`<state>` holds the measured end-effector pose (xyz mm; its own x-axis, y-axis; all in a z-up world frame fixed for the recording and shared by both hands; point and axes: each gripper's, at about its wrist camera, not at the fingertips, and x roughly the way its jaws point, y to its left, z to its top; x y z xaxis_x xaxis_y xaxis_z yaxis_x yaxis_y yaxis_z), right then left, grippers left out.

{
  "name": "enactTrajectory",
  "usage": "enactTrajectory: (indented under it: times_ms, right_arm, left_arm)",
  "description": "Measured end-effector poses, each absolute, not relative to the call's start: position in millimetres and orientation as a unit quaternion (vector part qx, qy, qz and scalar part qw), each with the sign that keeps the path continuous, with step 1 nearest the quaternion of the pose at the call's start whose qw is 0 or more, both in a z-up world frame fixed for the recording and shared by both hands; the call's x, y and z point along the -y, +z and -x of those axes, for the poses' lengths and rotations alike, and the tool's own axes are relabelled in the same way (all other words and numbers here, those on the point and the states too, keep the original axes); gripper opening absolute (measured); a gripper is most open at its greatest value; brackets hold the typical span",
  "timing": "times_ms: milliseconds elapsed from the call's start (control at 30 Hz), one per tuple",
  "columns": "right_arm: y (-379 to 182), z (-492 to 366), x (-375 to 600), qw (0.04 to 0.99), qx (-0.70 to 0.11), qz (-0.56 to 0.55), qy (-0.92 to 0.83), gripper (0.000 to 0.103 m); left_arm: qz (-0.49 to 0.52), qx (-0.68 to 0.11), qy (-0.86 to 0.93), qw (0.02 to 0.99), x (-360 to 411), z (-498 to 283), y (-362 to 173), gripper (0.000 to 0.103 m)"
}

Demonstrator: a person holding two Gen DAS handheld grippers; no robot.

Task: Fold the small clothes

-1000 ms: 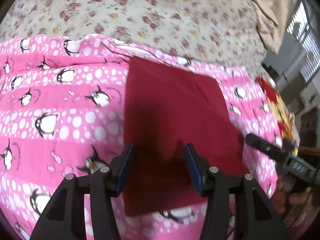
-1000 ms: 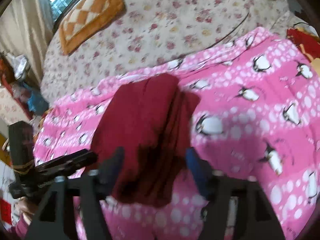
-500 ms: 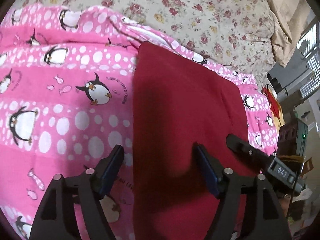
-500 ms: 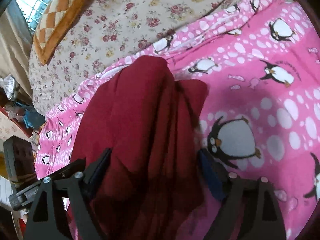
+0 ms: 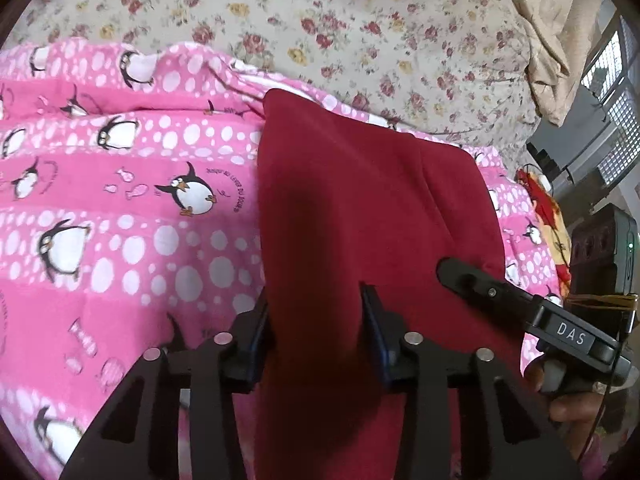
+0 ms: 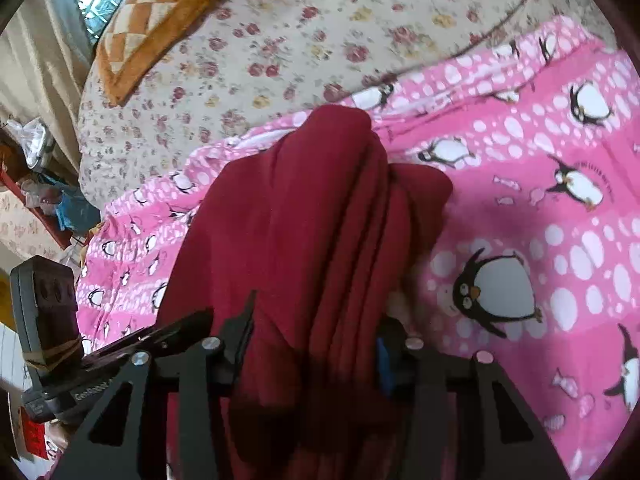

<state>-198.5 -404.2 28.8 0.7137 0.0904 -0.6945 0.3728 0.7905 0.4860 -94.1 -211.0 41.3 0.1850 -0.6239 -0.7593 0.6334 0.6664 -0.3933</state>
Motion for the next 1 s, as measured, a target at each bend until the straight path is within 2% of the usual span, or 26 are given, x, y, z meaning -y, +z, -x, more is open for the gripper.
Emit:
enactTrajectory:
  times_ms: [300,533,600,667,767,1000]
  right_arm:
    - [56.0,220.7,356.8,0.875,-0.376,-0.302,-0.033,0.048]
    - [43.7,242.2,320.8,0.866,-0.396,-0.305,-0.005,0.048]
    - [32.7,250.3,316.4,0.863,-0.407,-0.299,-0.012,0.051]
    - [23.8,254.5,315.8,0.860,-0.428,-0.274,-0.041,0.059]
    - [26.9,268.9,319.0,0.860,-0.429,-0.271,-0.060,0.061]
    - [84.0,297.2,289.7,0.904,-0.383,-0.180,-0.067,0.061]
  left_arm:
    - [-0.019,-0.472,-0.389,0.791,163.9,130.0,76.5,0.018]
    - [-0.028,-0.496,-0.361,0.789,125.7,160.4,57.8,0.018]
    - [-0.039,-0.502,-0.349,0.791,123.4,166.5,44.7,0.021]
    - [-0.046,-0.495,-0.346,0.795,124.0,170.3,39.1,0.030]
    - [-0.054,-0.489,-0.338,0.803,125.0,174.1,41.0,0.035]
    - [-0.064,-0.459,-0.313,0.829,120.2,187.3,45.0,0.037]
